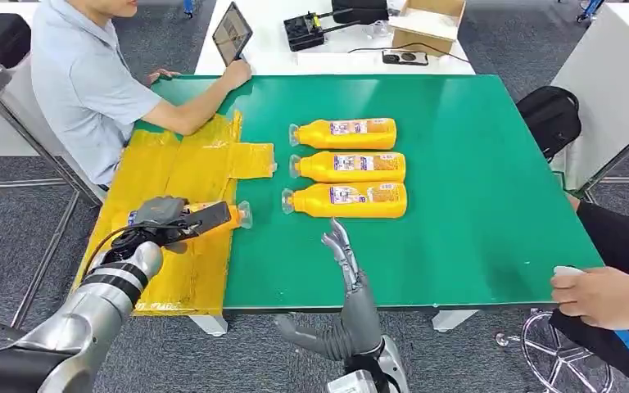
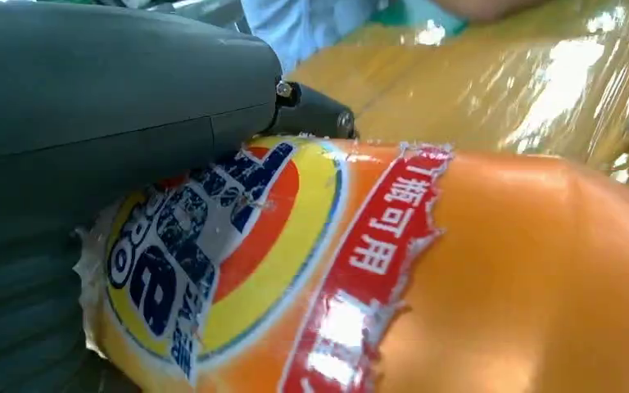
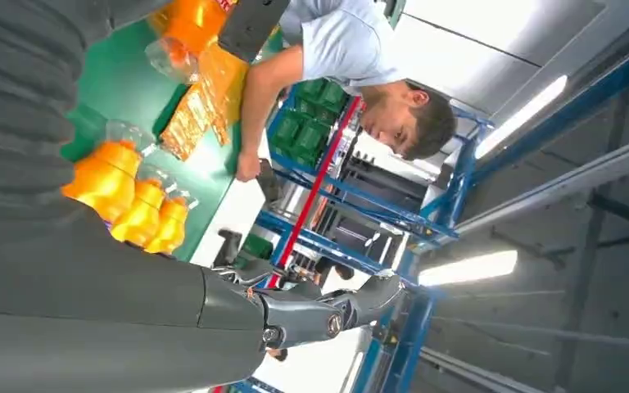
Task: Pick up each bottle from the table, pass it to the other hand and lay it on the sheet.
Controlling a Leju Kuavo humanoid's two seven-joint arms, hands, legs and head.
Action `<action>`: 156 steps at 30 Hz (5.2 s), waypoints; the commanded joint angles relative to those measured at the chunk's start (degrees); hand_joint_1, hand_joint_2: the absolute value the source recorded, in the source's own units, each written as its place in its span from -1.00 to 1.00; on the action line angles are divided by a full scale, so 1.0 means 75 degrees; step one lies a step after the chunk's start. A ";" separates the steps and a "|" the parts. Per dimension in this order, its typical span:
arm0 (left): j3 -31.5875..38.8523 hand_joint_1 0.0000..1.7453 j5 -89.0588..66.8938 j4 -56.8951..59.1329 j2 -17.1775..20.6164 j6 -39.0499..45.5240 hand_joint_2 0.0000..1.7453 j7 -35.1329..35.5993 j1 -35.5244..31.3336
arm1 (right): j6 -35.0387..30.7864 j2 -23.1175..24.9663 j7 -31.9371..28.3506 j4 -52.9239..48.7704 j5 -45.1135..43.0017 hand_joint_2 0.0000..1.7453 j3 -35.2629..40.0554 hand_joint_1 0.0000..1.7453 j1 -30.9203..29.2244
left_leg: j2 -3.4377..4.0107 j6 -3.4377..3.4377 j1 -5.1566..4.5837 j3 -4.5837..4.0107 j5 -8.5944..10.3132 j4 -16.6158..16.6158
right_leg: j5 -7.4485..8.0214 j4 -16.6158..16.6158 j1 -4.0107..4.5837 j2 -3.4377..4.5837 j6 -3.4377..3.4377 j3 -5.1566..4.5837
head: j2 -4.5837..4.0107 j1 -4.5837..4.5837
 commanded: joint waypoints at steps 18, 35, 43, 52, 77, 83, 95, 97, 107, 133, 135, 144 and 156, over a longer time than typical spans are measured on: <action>0.1687 -1.00 0.2886 0.0773 0.0129 -0.2136 1.00 -0.2420 -0.0348 | -0.0098 -0.0271 -0.0257 0.0894 -0.0471 1.00 0.0357 -1.00 -0.0703 | 0.0004 0.0021 0.0001 0.0051 0.0001 -0.0013 | 0.0003 -0.0018 0.0007 -0.0001 -0.0022 0.0059 | 0.0000 0.0000; 0.1410 -1.00 0.4988 -0.2436 -0.0049 -0.1597 1.00 -0.3579 0.0963 | -0.0203 -0.0432 -0.0257 0.0746 -0.0503 1.00 0.0608 -1.00 -0.0745 | -0.0017 0.0013 0.0002 0.0005 0.0007 -0.0002 | -0.0002 -0.0006 0.0005 -0.0018 -0.0011 0.0014 | 0.0000 0.0003; 0.1701 -1.00 0.7551 -0.5365 -0.0520 -0.1030 1.00 -0.3585 0.2076 | -0.0828 -0.0601 -0.0257 0.0502 -0.0209 1.00 0.0567 -1.00 -0.0589 | -0.0013 0.0019 0.0002 0.0009 0.0000 -0.0002 | -0.0006 -0.0010 0.0007 -0.0018 -0.0015 0.0019 | 0.0000 0.0000; 0.1800 -1.00 1.1516 -0.9270 -0.0970 -0.0629 1.00 -0.3997 0.5095 | -0.0299 -0.0476 0.0314 0.1232 0.2127 1.00 -0.2529 -1.00 -0.0303 | 0.0020 0.0022 -0.0012 0.0040 -0.0013 -0.0025 | -0.0004 -0.0031 -0.0006 0.0016 -0.0012 0.0036 | 0.0000 0.0000; 0.0801 -1.00 1.0495 -0.9327 -0.1285 -0.0585 1.00 -0.4980 0.6225 | 0.0302 -0.1185 0.1909 0.5715 0.4034 1.00 -0.3782 -1.00 -0.2799 | -0.0003 0.0016 -0.0008 0.0005 -0.0006 -0.0009 | 0.0001 -0.0020 -0.0002 -0.0014 -0.0007 0.0013 | 0.0000 0.0000; 0.0581 -1.00 1.0189 -0.9354 -0.1234 -0.0392 1.00 -0.5068 0.6244 | 0.0477 -0.1235 0.2434 0.6351 0.4529 1.00 -0.3491 -1.00 -0.3205 | -0.0003 0.0025 -0.0007 0.0007 -0.0001 -0.0009 | 0.0006 -0.0018 -0.0001 -0.0012 0.0000 0.0015 | 0.0000 0.0000; 0.0367 -1.00 1.0037 -0.9318 -0.1173 -0.0398 1.00 -0.5052 0.6215 | 0.0626 -0.1290 0.2844 0.6707 0.4837 1.00 -0.3338 -1.00 -0.3650 | -0.0004 0.0029 -0.0010 0.0014 -0.0002 -0.0010 | 0.0003 -0.0018 -0.0001 -0.0016 -0.0006 0.0021 | 0.0000 -0.0003; 0.0367 -1.00 1.0037 -0.9318 -0.1173 -0.0398 1.00 -0.5052 0.6215 | 0.0626 -0.1290 0.2844 0.6707 0.4837 1.00 -0.3338 -1.00 -0.3650 | -0.0006 0.0029 -0.0010 0.0012 -0.0002 -0.0011 | 0.0003 -0.0017 -0.0002 -0.0018 -0.0006 0.0020 | 0.0000 -0.0003; 0.0339 -1.00 0.9971 -0.9387 -0.1161 -0.0478 1.00 -0.4971 0.6205 | 0.1887 -0.1185 0.3622 0.7565 0.5121 1.00 -0.2780 -1.00 -0.4395 | 0.0008 0.0026 -0.0011 0.0004 -0.0002 -0.0006 | 0.0006 -0.0011 -0.0005 -0.0002 -0.0001 0.0008 | 0.0000 -0.0003; 0.0397 -1.00 1.0449 -0.9065 -0.1082 -0.0836 1.00 -0.5071 0.6060 | 0.3539 -0.1047 0.1301 0.6986 0.1850 1.00 -0.3821 1.00 -0.3523 | -0.0015 0.0028 -0.0002 0.0097 0.0005 -0.0030 | 0.0008 -0.0043 0.0008 -0.0035 -0.0019 0.0093 | 0.0000 0.0000; 0.0307 -1.00 1.0479 -0.9001 -0.1065 -0.0844 1.00 -0.5043 0.6100 | 0.3576 -0.0850 0.0831 0.6112 0.1172 1.00 -0.4082 1.00 -0.3108 | -0.0011 0.0022 -0.0002 0.0084 0.0000 -0.0016 | 0.0005 -0.0025 0.0005 -0.0025 -0.0009 0.0080 | 0.0000 0.0000; -0.0120 -1.00 0.9408 -0.7905 -0.0950 0.0030 1.00 -0.3745 0.6152 | 0.3182 -0.0411 0.0610 0.3446 0.0175 1.00 -0.4536 1.00 -0.1844 | -0.0019 0.0026 -0.0012 0.0026 -0.0005 -0.0011 | -0.0003 -0.0014 -0.0004 -0.0024 -0.0001 0.0033 | 0.0000 0.0000; -0.1206 -1.00 1.0207 -0.8299 -0.0566 -0.1889 1.00 -0.4177 0.6742 | 0.3129 -0.0083 0.0224 0.1753 -0.0112 1.00 -0.3773 1.00 -0.1114 | -0.0006 0.0025 -0.0010 0.0015 -0.0014 -0.0010 | -0.0009 -0.0014 -0.0001 -0.0016 -0.0011 0.0017 | 0.0000 -0.0003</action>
